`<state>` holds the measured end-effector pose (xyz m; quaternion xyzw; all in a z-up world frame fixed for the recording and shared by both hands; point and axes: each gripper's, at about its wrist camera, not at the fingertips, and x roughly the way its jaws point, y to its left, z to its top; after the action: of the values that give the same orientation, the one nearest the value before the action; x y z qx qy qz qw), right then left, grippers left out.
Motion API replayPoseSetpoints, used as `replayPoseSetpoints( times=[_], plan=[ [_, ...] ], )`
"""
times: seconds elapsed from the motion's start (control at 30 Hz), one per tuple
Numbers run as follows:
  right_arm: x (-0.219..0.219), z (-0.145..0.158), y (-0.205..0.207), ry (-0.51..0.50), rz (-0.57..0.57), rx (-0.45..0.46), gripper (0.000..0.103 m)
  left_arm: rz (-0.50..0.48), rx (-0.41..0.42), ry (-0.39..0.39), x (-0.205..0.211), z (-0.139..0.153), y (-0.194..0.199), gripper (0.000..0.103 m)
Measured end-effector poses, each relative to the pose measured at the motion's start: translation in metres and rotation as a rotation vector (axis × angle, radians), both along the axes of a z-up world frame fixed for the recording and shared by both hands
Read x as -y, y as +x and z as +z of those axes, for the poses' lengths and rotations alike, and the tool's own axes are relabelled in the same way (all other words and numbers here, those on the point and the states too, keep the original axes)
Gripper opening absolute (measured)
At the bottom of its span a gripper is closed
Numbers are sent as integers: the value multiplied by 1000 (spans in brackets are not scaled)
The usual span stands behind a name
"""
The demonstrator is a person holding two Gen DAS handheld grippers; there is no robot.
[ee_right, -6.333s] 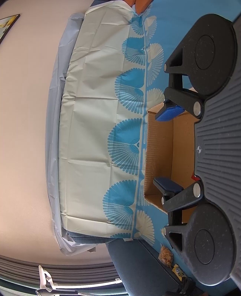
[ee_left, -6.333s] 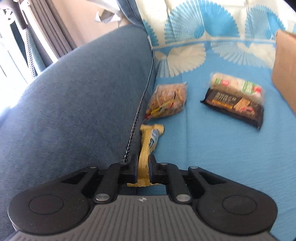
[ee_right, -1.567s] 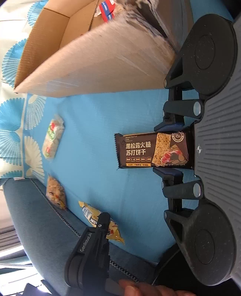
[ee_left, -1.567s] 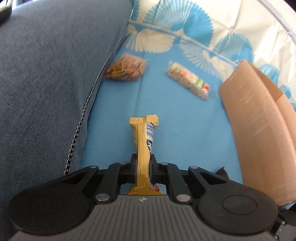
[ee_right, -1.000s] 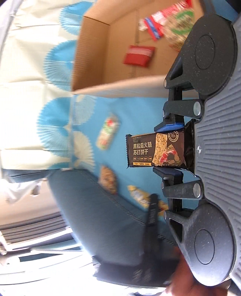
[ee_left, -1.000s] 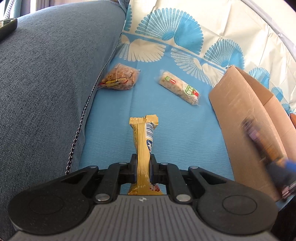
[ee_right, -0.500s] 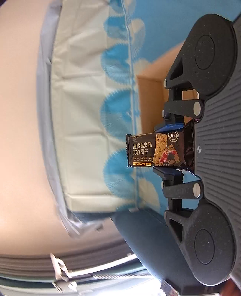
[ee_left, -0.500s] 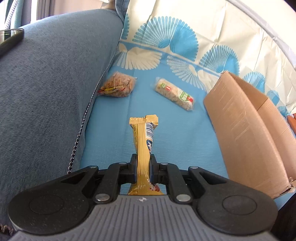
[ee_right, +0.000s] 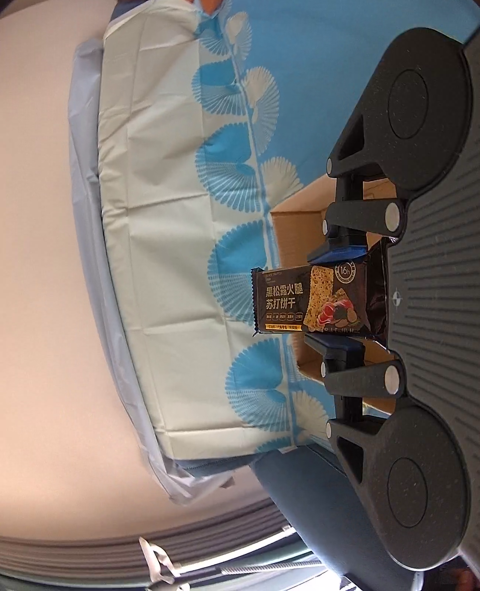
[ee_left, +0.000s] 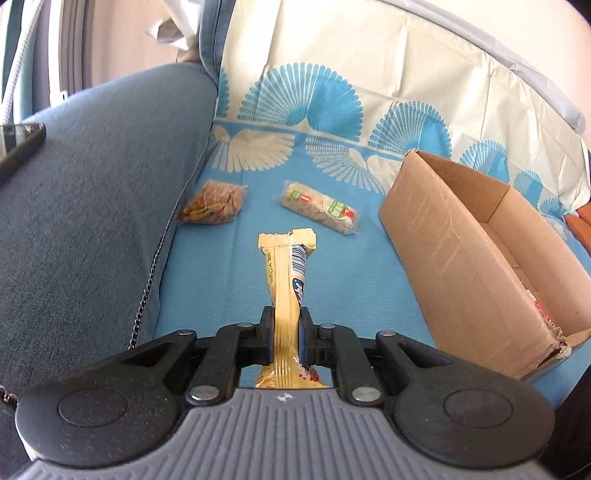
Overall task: Organize snacks
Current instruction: 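Open both grippers over the box to drop the biscuit pack and yellow bar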
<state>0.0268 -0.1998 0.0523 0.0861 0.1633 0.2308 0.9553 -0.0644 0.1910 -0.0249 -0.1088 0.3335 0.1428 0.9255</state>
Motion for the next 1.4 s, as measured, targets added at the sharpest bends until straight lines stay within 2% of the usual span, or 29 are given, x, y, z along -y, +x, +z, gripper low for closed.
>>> replayPoseSetpoints(
  times=[0.1,0.2,0.43,0.77,0.87,0.9,0.93,0.97,1.0,1.1,1.2,1.3,1.4],
  plan=[
    [6,0,0,21,13,5,41,27,5,-3,6,4,-5,12],
    [16,0,2,64,19,0,41,54,7,-51,11,9,-12,12],
    [23,-1,3,102,39,7,41,-29,11,-72,50,32,-4,12],
    [21,-2,4,101,50,22,41,-211,200,-98,133,109,63,12],
    [20,-2,5,88,44,19,43,-267,236,-115,160,128,86,13],
    [19,-2,6,77,38,17,46,-277,243,-119,168,133,91,22],
    [18,-2,7,63,31,10,63,-282,249,-122,174,136,94,45],
    [17,-2,8,52,19,4,81,-285,257,-124,180,138,95,57],
    [17,-2,7,45,7,5,84,-286,271,-121,183,139,93,70],
    [19,-2,7,43,2,6,84,-275,286,-100,182,131,81,72],
    [19,-2,7,40,-5,2,85,-223,292,-106,166,114,58,72],
    [16,-2,8,34,-7,-1,85,-159,284,-91,150,98,35,79],
    [12,-2,8,24,-8,-3,85,-121,280,-53,140,90,14,82]
  ],
)
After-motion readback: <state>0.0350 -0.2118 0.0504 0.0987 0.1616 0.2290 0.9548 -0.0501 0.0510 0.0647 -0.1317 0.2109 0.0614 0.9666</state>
